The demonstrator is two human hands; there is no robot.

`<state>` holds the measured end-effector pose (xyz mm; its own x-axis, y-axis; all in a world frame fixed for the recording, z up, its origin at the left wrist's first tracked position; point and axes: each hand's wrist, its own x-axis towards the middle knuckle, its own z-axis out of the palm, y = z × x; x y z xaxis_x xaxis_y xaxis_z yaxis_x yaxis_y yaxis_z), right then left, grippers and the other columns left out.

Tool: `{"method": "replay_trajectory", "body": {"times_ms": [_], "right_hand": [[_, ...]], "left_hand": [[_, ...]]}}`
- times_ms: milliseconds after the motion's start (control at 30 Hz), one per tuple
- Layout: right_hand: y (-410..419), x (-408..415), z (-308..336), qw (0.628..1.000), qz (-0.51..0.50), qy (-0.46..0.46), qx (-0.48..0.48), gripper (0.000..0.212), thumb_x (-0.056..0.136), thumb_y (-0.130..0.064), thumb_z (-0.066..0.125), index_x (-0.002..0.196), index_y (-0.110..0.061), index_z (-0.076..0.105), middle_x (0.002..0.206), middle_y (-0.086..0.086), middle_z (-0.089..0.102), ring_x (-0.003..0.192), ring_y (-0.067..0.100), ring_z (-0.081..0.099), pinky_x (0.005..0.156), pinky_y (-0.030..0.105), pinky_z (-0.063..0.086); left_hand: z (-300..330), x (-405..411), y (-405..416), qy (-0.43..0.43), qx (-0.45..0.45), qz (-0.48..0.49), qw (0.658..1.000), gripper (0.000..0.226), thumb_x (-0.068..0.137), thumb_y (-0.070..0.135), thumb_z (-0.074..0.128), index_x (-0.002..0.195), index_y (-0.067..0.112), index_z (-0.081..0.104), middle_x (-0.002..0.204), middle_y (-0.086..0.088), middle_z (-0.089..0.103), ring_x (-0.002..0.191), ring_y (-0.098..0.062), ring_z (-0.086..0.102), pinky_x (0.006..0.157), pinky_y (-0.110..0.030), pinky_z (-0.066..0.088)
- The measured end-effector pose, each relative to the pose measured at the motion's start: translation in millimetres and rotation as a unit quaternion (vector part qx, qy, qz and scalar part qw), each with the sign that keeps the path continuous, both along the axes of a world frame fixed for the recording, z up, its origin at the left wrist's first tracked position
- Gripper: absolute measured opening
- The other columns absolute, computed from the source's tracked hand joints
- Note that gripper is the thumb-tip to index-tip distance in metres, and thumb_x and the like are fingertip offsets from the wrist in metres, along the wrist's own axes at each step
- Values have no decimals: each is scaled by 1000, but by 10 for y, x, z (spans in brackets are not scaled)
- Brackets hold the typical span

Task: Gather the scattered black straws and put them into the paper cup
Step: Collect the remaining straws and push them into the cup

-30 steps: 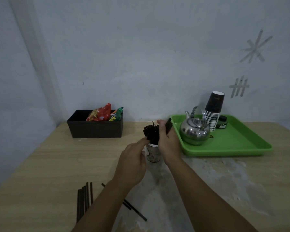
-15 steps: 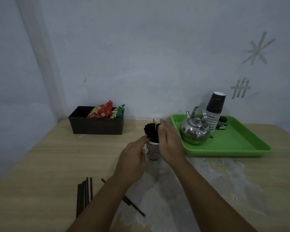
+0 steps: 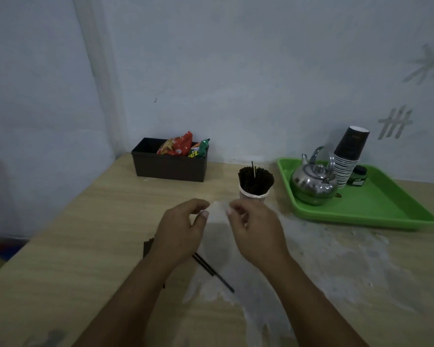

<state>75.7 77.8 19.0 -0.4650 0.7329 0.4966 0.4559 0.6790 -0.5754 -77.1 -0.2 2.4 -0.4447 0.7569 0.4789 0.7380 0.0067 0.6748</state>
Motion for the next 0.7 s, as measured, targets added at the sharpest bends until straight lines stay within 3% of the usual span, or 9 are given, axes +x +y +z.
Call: {"method": "replay_trajectory", "body": {"times_ms": [100,200,333,467,600,700], "right_hand": [[-209,-60,-144,984,12,-170,-53,33,95,-47,51,117,-28,67,110,-5,67,97,14,62,79,29,49],[-433,-147,-263,969,23,-242,-47,42,94,-54,47,116,-24,67,110,2,63,101,22,59,71,30,42],[-590,-228,-360,961,23,-276,-3,36,95,-48,50,96,-17,68,98,5,54,96,25,55,64,30,36],[-635,-279,-398,961,15,-275,29,21,97,-23,50,104,-17,69,102,4,59,97,25,58,67,30,44],[-687,-313,-399,957,7,-289,30,16,98,-18,46,108,-12,57,110,7,55,102,26,53,67,30,32],[-712,-333,-414,946,7,-324,21,21,97,-13,43,116,-9,50,117,11,52,107,28,50,73,33,32]], "left_hand": [[-77,-104,-298,-43,2,51,998,18,89,21,60,103,25,69,98,17,67,89,5,58,76,-12,43],[-165,-132,-534,-80,4,71,994,17,88,20,61,100,28,69,94,22,66,89,7,59,77,-13,46],[-240,-117,-688,-110,25,99,989,18,88,18,60,103,25,69,96,18,68,89,4,61,77,-18,48],[-267,-74,-714,-103,29,113,988,20,88,17,60,105,22,68,96,15,68,88,4,59,77,-20,48],[-281,-53,-718,-99,31,109,989,21,88,14,60,105,22,68,96,14,68,87,2,60,78,-21,49],[-281,-69,-730,-104,32,116,987,21,88,14,60,106,21,68,97,13,68,88,3,60,77,-17,47]]}}
